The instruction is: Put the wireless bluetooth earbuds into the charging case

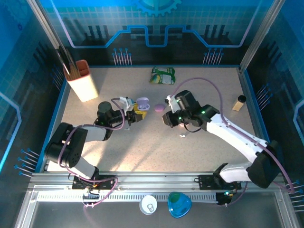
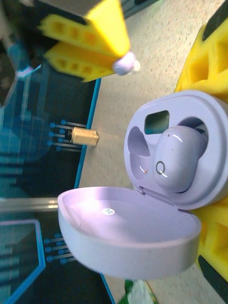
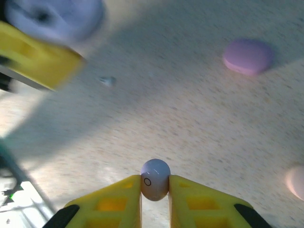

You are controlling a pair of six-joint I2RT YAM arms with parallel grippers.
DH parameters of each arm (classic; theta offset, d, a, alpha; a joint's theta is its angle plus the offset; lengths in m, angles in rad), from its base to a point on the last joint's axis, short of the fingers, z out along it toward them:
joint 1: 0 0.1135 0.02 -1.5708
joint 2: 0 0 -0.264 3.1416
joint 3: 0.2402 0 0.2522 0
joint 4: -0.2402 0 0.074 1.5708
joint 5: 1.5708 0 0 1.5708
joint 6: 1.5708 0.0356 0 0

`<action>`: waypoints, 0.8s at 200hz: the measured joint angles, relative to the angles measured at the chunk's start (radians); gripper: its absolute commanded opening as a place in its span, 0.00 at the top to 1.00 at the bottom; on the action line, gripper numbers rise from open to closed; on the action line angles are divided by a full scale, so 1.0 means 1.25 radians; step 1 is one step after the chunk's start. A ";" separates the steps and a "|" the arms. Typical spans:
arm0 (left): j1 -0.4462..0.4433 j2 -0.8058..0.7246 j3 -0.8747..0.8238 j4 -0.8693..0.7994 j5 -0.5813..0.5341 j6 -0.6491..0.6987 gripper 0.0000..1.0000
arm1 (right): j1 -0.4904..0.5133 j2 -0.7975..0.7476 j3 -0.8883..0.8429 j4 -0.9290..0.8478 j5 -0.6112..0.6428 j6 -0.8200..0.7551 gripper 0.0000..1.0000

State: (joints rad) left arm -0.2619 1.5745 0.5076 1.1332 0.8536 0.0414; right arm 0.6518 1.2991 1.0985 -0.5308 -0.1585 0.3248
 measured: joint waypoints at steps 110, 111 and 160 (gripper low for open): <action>-0.061 0.086 0.000 0.146 0.098 -0.004 0.78 | -0.039 0.022 0.013 0.124 -0.296 0.033 0.78; -0.062 0.086 0.000 0.146 0.098 -0.004 0.78 | -0.039 0.023 0.013 0.124 -0.296 0.033 0.78; -0.062 0.086 0.000 0.146 0.106 0.002 0.77 | -0.046 0.059 0.022 0.125 -0.299 0.032 0.78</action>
State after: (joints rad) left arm -0.3389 1.6825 0.5076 1.3159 0.9855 0.0444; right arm 0.5941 1.3731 1.1263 -0.3748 -0.5323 0.3653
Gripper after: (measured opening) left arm 0.358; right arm 0.216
